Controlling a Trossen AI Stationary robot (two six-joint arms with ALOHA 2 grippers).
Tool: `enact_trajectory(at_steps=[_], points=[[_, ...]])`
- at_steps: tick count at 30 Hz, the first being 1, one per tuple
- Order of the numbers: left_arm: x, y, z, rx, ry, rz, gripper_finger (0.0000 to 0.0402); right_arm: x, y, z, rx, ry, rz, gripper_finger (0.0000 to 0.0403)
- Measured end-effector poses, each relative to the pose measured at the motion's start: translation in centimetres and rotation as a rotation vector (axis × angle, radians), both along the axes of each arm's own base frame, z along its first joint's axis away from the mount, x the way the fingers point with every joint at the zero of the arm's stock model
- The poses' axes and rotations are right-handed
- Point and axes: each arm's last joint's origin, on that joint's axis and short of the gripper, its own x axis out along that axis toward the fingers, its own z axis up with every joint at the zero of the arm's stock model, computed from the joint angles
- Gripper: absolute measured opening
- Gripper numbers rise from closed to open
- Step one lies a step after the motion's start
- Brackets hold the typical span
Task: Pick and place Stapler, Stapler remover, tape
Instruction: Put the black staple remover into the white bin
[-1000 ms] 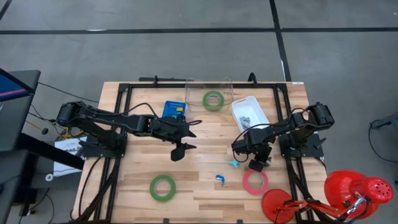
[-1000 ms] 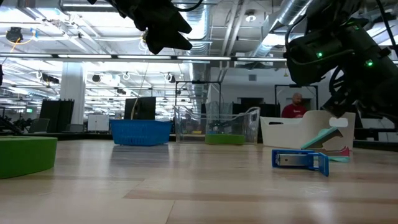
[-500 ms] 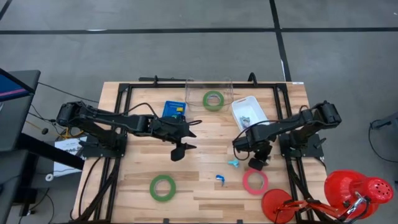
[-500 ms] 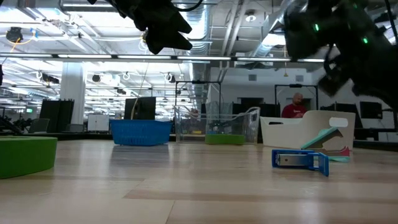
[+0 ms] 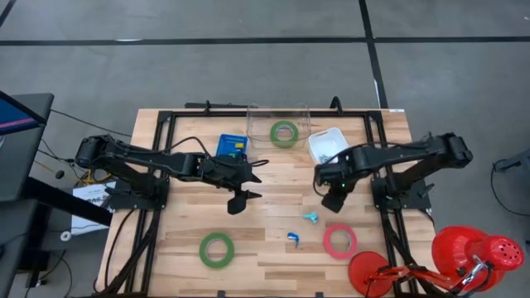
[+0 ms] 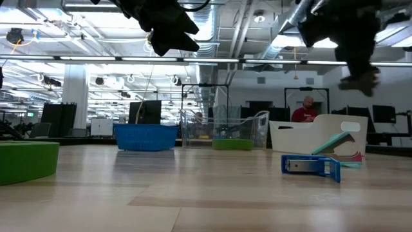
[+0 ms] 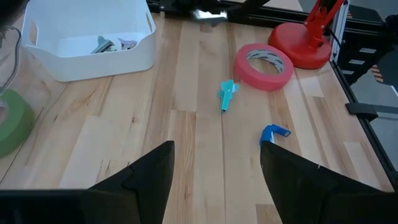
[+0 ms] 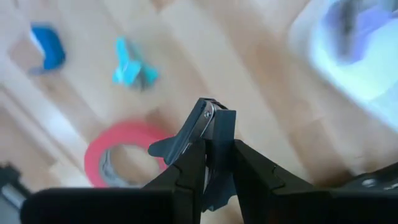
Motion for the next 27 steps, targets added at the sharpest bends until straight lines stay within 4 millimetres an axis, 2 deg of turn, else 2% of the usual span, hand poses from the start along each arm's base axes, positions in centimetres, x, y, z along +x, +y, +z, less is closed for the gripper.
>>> enact_trajectory(at_steps=[5,13,20,27], points=[[0.0,0.0,0.0,0.0,-0.001,0.0,0.0227,-0.5,-2.1,1.0,-0.058,-0.044,-0.076,0.0062],[0.0,0.0,0.0,0.0,-0.001,0.0,0.0227,-0.9,-6.4,1.0,-0.144,-0.022,-0.143,0.0062],[0.0,0.0,0.0,0.0,-0.001,0.0,0.0227,-1.9,-10.2,1.1,-0.231,0.006,-0.283,0.0062],[0.0,0.0,0.0,0.0,-0.001,0.0,0.0227,-2.7,-12.4,1.1,-0.238,0.013,-0.346,0.0062]])
